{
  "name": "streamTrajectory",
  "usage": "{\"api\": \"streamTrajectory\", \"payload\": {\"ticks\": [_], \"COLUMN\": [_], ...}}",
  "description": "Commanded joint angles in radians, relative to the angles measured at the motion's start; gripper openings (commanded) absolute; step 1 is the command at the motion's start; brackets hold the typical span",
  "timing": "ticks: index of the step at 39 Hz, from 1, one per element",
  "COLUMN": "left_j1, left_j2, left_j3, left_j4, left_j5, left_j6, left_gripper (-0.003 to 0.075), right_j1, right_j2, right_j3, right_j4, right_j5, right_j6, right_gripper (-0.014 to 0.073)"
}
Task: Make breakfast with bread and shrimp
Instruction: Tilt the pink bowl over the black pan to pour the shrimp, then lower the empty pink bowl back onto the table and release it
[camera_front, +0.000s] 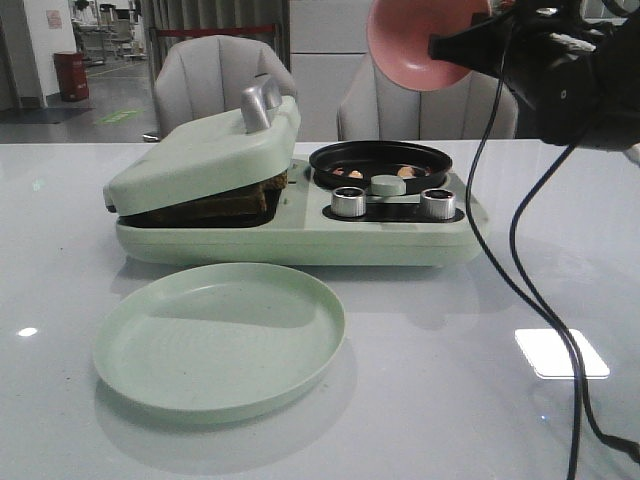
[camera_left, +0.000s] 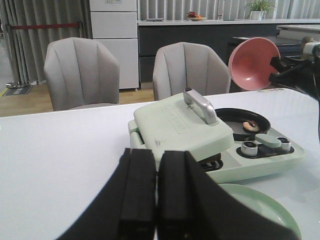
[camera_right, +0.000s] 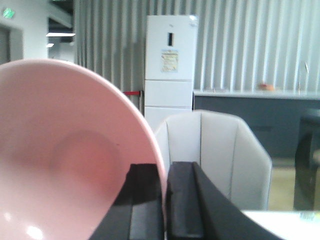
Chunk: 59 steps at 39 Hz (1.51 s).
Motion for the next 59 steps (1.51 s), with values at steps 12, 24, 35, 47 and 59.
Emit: {"api": "streamTrajectory", "payload": {"ticks": [12, 24, 35, 47, 59], "left_j1": [-0.004, -0.004, -0.004, -0.004, -0.004], "left_j2": [0.019, 0.019, 0.019, 0.019, 0.019], "left_j3": [-0.025, -0.025, -0.025, -0.025, -0.025], "left_j4": [-0.003, -0.003, -0.003, -0.003, -0.003], "left_j5": [-0.078, -0.078, -0.078, -0.078, -0.078], "left_j6": [-0.011, -0.011, -0.011, -0.011, -0.011], "left_gripper": [0.0114, 0.0114, 0.0114, 0.0114, 0.0114], "right_j1": [-0.007, -0.05, -0.18, -0.217, -0.34], "right_j2": [-0.37, -0.574, -0.648, -0.663, -0.585], "right_j3": [-0.038, -0.038, 0.009, 0.177, 0.234], "right_j4": [-0.007, -0.007, -0.009, -0.013, 0.006], "right_j5": [0.611, 1.242, 1.518, 1.563, 1.627], "right_j6": [0.06, 0.06, 0.06, 0.053, 0.053], "right_gripper": [0.0122, 0.0122, 0.0122, 0.0122, 0.0122]}}
